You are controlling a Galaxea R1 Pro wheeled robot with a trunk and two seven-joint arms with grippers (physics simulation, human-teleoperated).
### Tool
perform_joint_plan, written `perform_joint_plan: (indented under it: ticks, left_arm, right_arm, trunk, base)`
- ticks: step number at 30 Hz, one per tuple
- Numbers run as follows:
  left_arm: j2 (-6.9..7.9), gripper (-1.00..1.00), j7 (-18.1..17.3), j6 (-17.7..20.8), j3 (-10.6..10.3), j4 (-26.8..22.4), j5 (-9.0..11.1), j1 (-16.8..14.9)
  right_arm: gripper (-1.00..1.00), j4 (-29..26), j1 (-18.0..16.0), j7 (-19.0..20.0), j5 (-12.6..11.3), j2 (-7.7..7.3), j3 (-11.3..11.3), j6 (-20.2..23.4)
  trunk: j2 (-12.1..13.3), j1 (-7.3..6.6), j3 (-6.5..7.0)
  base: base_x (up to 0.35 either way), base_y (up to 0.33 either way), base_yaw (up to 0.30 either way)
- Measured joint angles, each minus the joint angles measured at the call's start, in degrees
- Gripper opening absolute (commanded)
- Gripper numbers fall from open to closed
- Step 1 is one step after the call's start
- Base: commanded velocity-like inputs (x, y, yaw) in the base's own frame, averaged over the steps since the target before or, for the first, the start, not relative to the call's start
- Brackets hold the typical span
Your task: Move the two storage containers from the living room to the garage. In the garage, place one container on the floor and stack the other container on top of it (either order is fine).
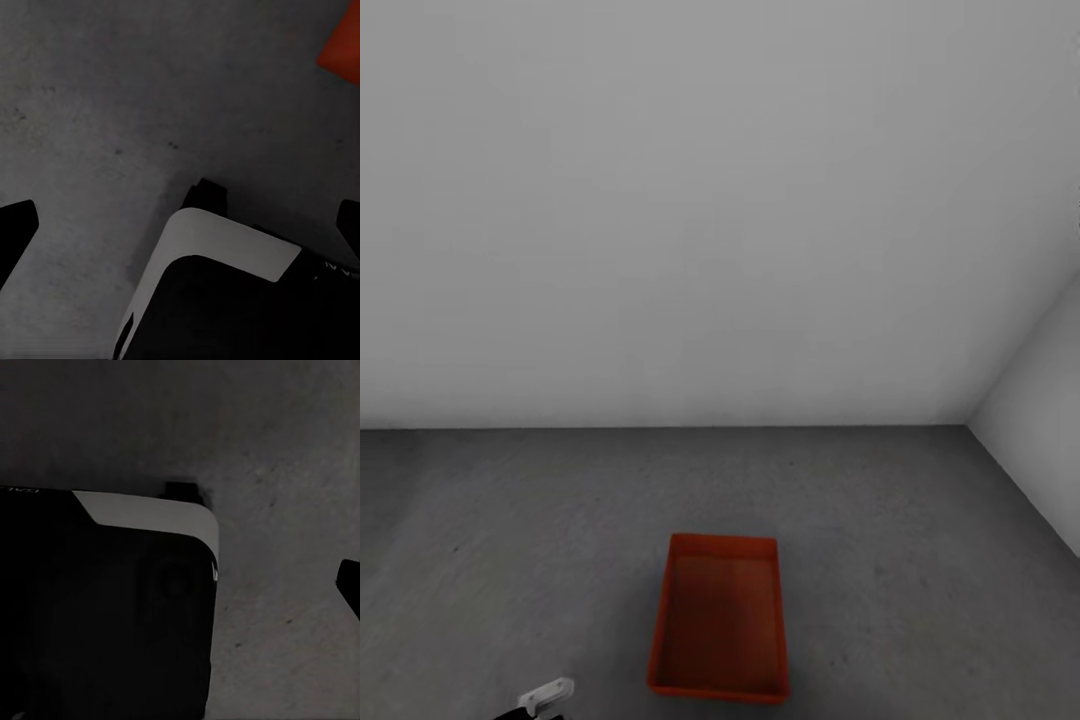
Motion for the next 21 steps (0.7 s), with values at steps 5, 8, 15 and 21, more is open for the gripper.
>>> perform_joint_plan:
  ticks: [5,8,15,21]
  left_arm:
    - [0.05,1.00,-0.07,-0.12,-0.01,0.00,-0.01,1.75]
    - [-0.17,1.00,-0.07,-0.10,-0.03,0.00,-0.06,2.30]
    - [-1.52,1.00,-0.08,-0.17,-0.03,-0.04,-0.49,5.81]
    - [-1.93,1.00,-0.01,-3.58,-0.03,-0.08,-0.37,9.84]
  right_arm:
    - [1.00,0.00,0.01,0.54,0.00,-0.04,0.00,0.15]
    - [1.00,0.00,0.01,0.69,0.00,-0.04,0.00,0.17]
    - [1.00,0.03,0.01,1.13,-0.01,-0.18,0.00,0.20]
    - [1.00,0.01,2.02,2.57,0.07,-0.36,0.04,0.13]
  trunk:
    - [0.00,0.00,0.46]
    - [0.00,0.00,0.74]
    - [0.00,0.00,1.38]
    - [0.00,0.00,1.93]
  base:
    - [0.000,0.000,0.000]
    - [0.000,0.000,0.000]
    - [0.000,0.000,0.000]
    - [0.000,0.000,0.000]
